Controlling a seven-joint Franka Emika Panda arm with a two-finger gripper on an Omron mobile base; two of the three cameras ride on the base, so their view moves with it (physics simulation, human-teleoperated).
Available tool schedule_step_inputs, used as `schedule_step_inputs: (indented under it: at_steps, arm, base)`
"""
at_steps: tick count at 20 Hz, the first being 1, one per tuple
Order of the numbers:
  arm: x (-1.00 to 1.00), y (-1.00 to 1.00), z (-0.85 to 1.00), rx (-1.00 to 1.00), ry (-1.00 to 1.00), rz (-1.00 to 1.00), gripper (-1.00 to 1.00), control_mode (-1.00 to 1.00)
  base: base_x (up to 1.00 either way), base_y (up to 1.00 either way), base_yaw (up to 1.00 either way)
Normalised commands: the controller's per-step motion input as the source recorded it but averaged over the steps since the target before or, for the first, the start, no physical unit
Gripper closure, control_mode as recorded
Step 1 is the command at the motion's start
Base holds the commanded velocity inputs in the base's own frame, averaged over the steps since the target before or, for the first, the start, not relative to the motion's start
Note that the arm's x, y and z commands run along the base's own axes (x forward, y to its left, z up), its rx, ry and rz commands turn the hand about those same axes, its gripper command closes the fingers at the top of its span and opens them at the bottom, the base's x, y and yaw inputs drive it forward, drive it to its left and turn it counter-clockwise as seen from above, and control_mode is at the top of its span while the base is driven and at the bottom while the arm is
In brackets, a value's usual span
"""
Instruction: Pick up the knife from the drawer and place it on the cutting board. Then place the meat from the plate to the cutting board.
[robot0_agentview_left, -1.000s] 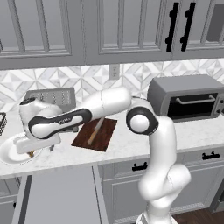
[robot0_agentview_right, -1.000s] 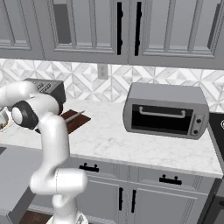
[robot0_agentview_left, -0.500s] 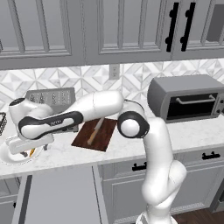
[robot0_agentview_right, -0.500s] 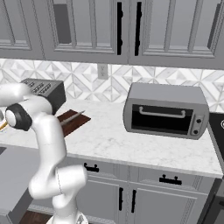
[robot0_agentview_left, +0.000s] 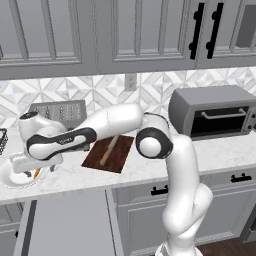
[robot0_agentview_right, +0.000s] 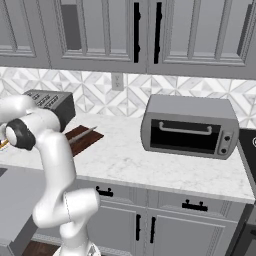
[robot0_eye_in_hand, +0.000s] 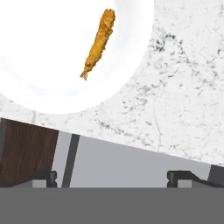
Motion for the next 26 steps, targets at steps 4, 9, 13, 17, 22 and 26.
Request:
schedule_step_inputs:
  at_steps: [4, 9, 13, 17, 22, 26]
  arm:
    - [0.17, 0.0, 0.0, 0.12, -0.2, 0.0, -1.0, -1.0]
    - [0.43, 0.01, 0.11, -0.03, -0.01, 0.0, -1.0, -1.0]
    - [0.44, 0.12, 0.12, -0.1, 0.0, 0.0, -1.0, -1.0]
    - [0.09, 0.21, 0.0, -0.07, 0.0, 0.0, -1.0, -1.0]
    - [0.0, 0.29, 0.0, -0.07, 0.0, 0.0, -1.0, -1.0]
    - [0.05, 0.2, -0.08, -0.05, 0.0, 0.0, -1.0, -1.0]
  base:
    - [0.0, 0.0, 0.0]
    - [0.0, 0.0, 0.0]
    - [0.0, 0.0, 0.0]
    - [0.0, 0.0, 0.0]
    - [0.0, 0.0, 0.0]
    - [0.0, 0.0, 0.0]
